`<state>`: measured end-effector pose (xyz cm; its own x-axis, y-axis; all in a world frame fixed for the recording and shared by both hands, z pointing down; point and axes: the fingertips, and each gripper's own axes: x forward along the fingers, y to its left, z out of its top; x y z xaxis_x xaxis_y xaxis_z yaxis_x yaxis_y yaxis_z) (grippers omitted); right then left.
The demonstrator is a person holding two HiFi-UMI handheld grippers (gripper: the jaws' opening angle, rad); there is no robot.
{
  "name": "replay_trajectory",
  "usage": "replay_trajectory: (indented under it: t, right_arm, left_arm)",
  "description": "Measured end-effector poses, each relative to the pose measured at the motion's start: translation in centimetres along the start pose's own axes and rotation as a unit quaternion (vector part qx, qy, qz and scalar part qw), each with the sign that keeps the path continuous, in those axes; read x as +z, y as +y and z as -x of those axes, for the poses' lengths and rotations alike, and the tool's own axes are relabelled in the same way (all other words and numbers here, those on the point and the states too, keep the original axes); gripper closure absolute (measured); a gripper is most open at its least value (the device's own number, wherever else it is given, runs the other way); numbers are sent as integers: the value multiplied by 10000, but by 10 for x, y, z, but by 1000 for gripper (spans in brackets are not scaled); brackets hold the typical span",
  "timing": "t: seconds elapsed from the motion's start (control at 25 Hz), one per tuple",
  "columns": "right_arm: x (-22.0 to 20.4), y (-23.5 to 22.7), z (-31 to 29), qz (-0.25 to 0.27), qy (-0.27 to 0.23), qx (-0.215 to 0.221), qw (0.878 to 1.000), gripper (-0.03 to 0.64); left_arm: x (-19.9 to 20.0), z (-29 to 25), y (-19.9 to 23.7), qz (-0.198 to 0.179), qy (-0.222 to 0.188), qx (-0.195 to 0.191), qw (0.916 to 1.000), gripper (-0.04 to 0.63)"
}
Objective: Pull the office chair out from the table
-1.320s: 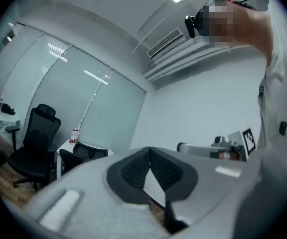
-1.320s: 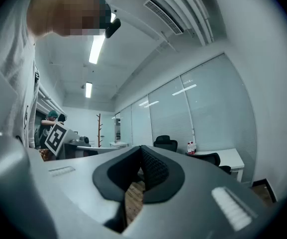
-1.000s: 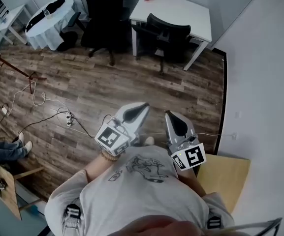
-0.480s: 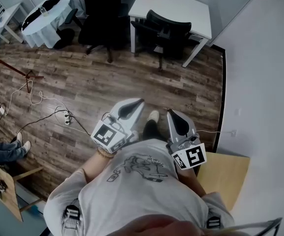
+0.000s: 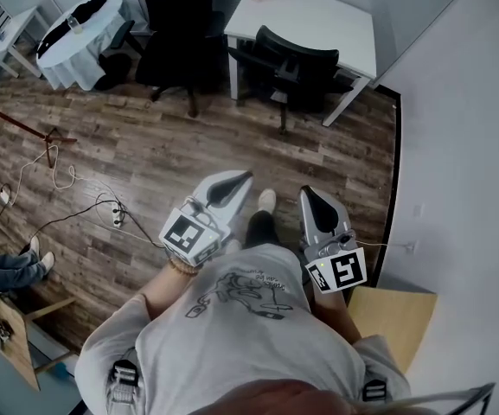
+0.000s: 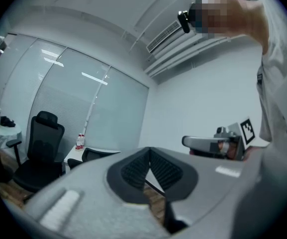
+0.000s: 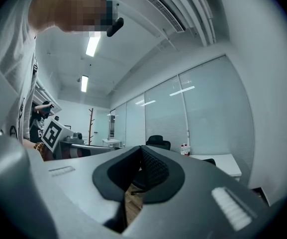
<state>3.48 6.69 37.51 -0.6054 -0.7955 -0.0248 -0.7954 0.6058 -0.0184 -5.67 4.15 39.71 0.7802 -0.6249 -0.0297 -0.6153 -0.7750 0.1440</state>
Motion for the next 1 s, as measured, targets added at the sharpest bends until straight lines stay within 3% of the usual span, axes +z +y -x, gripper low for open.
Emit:
replay_trajectory:
  t: [0.4, 0.72, 1.0]
  right_arm:
    - [-2, -113, -74, 69, 118, -37, 9999, 611]
    - [-7, -197, -125, 190, 250, 62, 9995, 609]
    - [-24, -256, -166, 487, 525, 88, 9974, 584]
  left_arm:
    - [11, -116, 77, -70, 86, 2, 9999, 594]
    - [12, -202, 124, -426, 311, -58, 9986, 589]
    - [3, -259, 161, -732, 584, -131, 9955, 542]
